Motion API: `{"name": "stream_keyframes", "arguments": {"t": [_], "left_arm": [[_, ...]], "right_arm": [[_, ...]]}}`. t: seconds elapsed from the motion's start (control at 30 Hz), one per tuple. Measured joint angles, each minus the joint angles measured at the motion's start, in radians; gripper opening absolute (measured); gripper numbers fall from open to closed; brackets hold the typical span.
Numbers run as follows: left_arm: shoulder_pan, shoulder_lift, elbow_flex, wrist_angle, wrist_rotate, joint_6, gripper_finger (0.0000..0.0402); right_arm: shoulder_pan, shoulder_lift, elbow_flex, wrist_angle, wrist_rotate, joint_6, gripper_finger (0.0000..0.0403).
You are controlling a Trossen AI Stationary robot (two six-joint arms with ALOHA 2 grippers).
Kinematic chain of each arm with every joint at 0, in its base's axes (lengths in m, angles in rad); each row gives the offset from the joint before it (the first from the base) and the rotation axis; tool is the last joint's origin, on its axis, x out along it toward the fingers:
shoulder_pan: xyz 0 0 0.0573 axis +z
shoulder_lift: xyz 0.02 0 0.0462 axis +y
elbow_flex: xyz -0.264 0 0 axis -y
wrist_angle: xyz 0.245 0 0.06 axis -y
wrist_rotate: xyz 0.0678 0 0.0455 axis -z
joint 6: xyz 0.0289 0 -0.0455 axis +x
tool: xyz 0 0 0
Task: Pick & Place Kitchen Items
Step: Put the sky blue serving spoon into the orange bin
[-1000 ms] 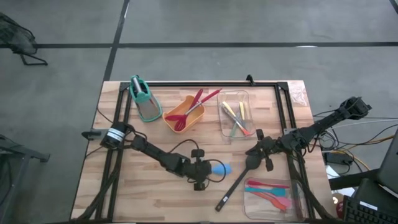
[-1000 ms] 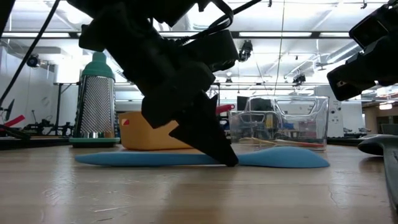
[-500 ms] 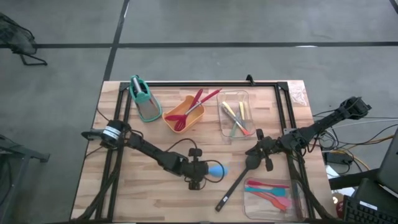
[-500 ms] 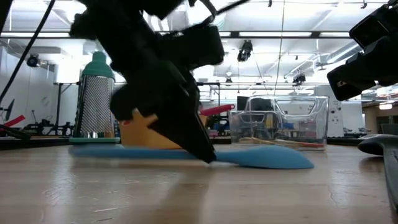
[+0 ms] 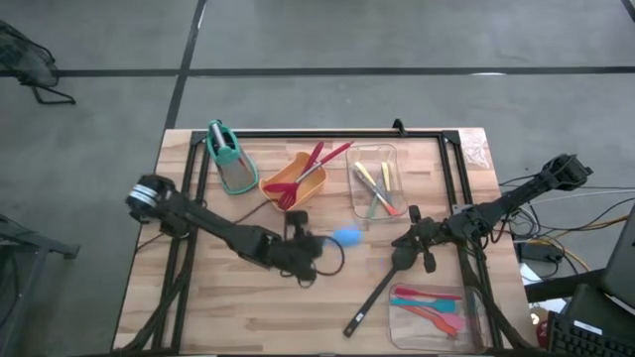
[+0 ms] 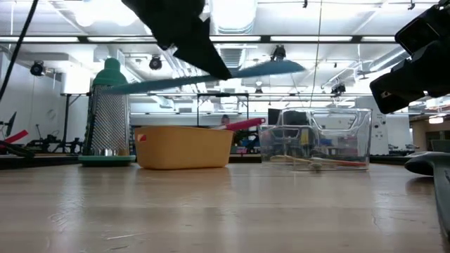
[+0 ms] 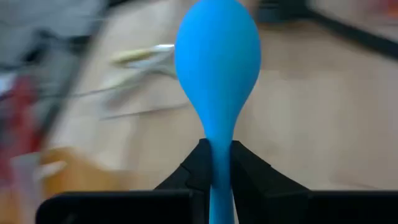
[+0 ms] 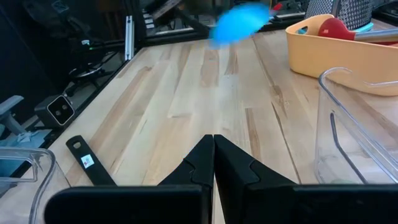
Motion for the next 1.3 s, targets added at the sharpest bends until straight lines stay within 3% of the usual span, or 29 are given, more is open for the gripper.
{"name": "stream_keyframes", "arguments": {"t": [0.07,0.2,0.7,1.3], "left_arm": [[0.019,-0.033,-0.011,-0.009,-0.087,0.013,0.0038],[0.079,-0.099,-0.029,-0.001,-0.131,0.013,0.0039],[0.285,-0.146,-0.036,0.002,-0.075,0.008,0.0039],[0.306,-0.146,-0.036,0.004,-0.06,0.025,0.0039]], "right_arm": [[0.0,0.0,0.0,0.0,0.0,0.0,0.0008],[0.0,0.0,0.0,0.0,0.0,0.0,0.0008],[0.0,0.0,0.0,-0.007,0.0,0.001,0.0008],[0.0,0.0,0.0,-0.008,0.0,0.003,0.0008]]}}
